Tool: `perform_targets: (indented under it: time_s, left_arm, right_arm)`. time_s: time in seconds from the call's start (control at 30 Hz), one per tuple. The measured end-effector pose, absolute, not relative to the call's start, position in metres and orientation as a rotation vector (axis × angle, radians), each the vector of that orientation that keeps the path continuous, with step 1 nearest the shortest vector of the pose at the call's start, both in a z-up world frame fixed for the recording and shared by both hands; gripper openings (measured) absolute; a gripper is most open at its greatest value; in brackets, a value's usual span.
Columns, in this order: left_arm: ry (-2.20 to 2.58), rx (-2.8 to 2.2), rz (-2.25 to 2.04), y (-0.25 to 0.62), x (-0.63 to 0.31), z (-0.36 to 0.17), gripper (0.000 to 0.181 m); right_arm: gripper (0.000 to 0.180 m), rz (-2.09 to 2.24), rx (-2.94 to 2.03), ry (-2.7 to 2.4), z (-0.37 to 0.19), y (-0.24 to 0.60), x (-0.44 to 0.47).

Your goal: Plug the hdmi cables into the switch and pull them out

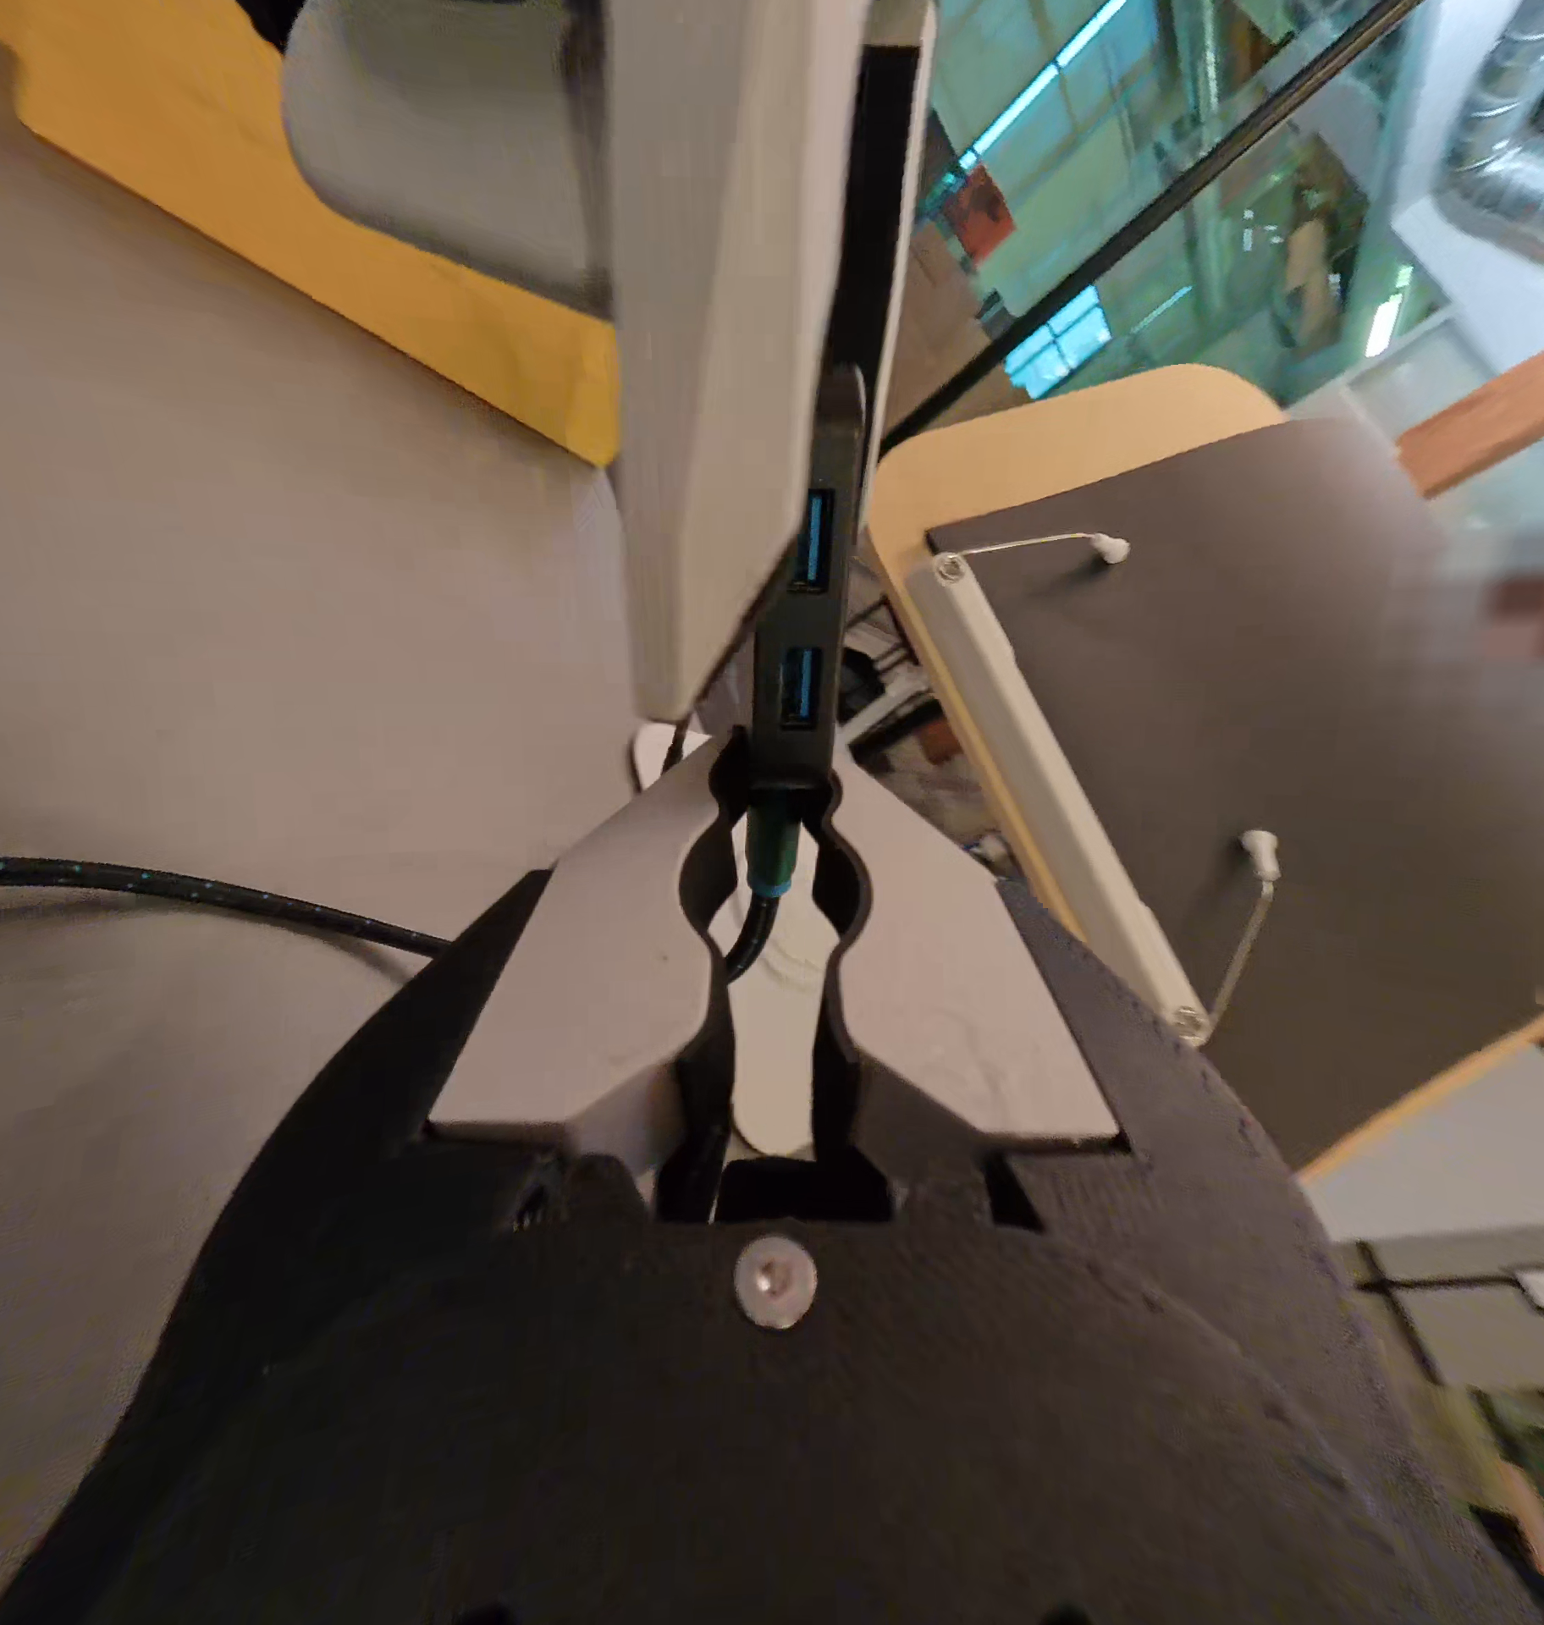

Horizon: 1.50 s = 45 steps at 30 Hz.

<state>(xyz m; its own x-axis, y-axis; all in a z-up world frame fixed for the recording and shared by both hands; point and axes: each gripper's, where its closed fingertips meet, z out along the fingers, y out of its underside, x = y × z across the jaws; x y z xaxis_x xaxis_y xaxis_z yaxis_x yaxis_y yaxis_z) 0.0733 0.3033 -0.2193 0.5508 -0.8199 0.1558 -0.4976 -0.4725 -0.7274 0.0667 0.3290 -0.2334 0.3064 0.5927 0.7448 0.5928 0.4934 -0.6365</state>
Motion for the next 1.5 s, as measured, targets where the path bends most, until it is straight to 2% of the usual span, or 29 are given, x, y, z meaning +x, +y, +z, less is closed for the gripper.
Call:
perform_targets:
  time_s: [0.17,0.6,0.7,0.73,0.83,0.97,1.1,1.2,1.33,1.5]
  left_arm:
    - [0.959,-2.17,-0.809,0.304,0.071,-0.22,0.079]
    - [0.834,-2.08,-1.08,0.304,0.069,-0.218,0.072]
    - [0.851,-2.016,-1.196,0.297,0.072,-0.214,0.072]
    - [0.881,-1.995,-1.213,0.294,0.073,-0.214,0.072]
    - [0.972,-1.922,-1.297,0.283,0.076,-0.211,0.072]
    - [1.024,-1.875,-1.34,0.28,0.076,-0.212,0.072]
    - [1.04,-1.904,-1.291,0.285,0.074,-0.218,0.073]
    - [1.099,-1.965,-1.038,0.295,0.066,-0.228,0.089]
    - [1.261,-1.973,-0.706,0.297,0.062,-0.231,0.097]
    - [1.364,-2.007,-0.581,0.293,0.066,-0.239,0.096]
  right_arm:
    - [0.009,-0.159,-1.1,-1.377,-0.234,0.329,0.065]
    - [0.011,-0.145,-1.077,-1.367,-0.233,0.33,0.063]
    - [0.023,-0.109,-1.096,-1.389,-0.24,0.332,0.063]
    - [0.022,-0.088,-1.091,-1.392,-0.24,0.331,0.063]
    - [0.005,-0.056,-1.077,-1.41,-0.238,0.327,0.064]
    - [0.003,-0.078,-1.068,-1.436,-0.239,0.325,0.064]
    - [0.003,-0.144,-1.078,-1.452,-0.244,0.329,0.066]
    - [0.003,-0.19,-1.094,-1.474,-0.249,0.332,0.066]
    - [0.003,-0.213,-1.113,-1.485,-0.255,0.335,0.067]
    - [0.003,-0.223,-1.105,-1.483,-0.254,0.334,0.066]
